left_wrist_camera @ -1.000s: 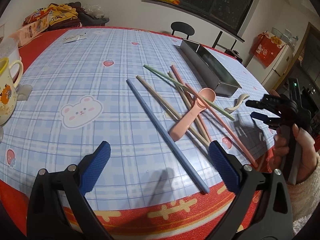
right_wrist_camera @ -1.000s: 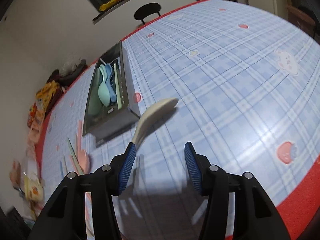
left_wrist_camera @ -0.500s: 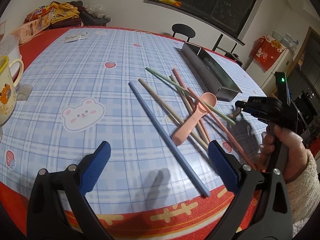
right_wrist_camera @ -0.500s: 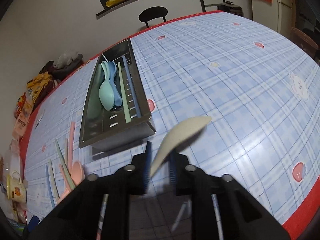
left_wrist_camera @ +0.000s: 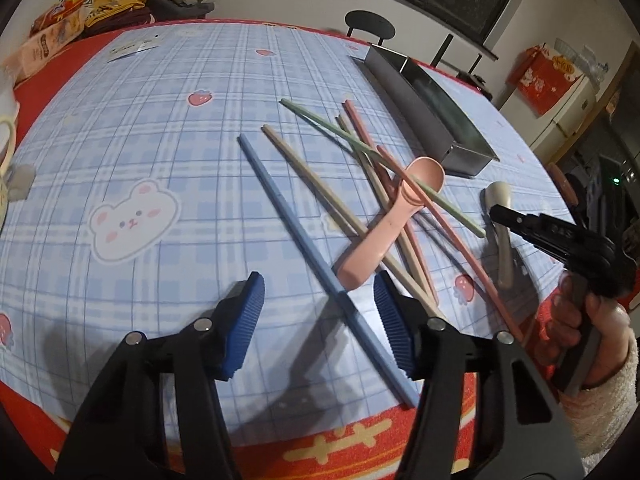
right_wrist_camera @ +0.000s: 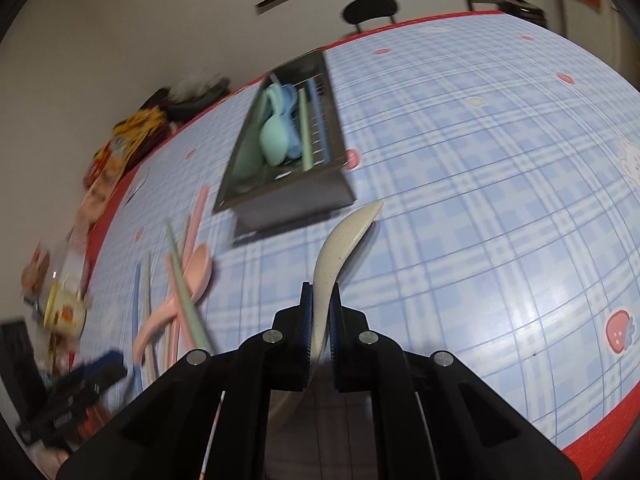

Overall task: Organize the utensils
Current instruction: 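Close the left tool on the blue chopstick while the right tool holds the beige spoon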

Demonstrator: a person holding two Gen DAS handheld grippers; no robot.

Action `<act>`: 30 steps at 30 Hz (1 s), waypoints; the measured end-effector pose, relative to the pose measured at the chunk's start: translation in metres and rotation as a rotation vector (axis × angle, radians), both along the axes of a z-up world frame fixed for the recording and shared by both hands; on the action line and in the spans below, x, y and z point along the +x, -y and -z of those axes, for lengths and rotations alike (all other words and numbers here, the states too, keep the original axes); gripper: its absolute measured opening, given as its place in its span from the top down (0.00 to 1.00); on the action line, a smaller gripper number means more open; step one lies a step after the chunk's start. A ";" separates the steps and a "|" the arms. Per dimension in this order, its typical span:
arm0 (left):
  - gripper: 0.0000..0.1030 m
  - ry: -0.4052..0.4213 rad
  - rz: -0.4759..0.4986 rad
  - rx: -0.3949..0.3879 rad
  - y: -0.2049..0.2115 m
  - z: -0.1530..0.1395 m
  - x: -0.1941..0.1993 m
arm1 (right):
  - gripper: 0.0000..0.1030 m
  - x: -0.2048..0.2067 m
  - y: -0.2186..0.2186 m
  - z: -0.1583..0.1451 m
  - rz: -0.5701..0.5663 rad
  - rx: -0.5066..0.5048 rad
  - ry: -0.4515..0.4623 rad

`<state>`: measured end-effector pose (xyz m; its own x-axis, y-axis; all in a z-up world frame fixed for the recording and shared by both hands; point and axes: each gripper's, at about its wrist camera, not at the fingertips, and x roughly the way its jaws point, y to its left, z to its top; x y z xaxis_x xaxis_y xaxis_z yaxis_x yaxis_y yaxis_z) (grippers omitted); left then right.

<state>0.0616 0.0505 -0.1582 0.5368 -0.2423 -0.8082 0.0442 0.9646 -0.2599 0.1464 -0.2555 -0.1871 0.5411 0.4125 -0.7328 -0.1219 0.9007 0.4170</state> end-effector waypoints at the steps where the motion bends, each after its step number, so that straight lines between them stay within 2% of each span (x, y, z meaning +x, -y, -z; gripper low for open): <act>1: 0.44 -0.003 -0.001 0.018 0.004 0.000 0.002 | 0.92 -0.001 -0.001 0.000 -0.011 -0.003 0.003; 7: 0.42 -0.005 0.012 0.130 0.022 0.001 0.001 | 0.92 -0.009 -0.001 0.001 -0.048 -0.006 0.025; 13: 0.34 0.001 0.066 0.292 0.043 0.006 -0.003 | 0.92 -0.010 -0.010 0.000 -0.081 -0.029 0.051; 22: 0.32 -0.037 -0.008 0.298 0.005 0.006 0.004 | 0.92 -0.016 -0.029 -0.001 -0.153 -0.072 0.078; 30: 0.43 -0.014 -0.056 0.295 -0.013 0.005 0.023 | 0.92 -0.022 -0.039 -0.003 -0.184 -0.120 0.098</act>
<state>0.0846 0.0635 -0.1637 0.5310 0.0337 -0.8467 -0.0128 0.9994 0.0318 0.1243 -0.2170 -0.1838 0.5360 0.4238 -0.7301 -0.3237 0.9019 0.2859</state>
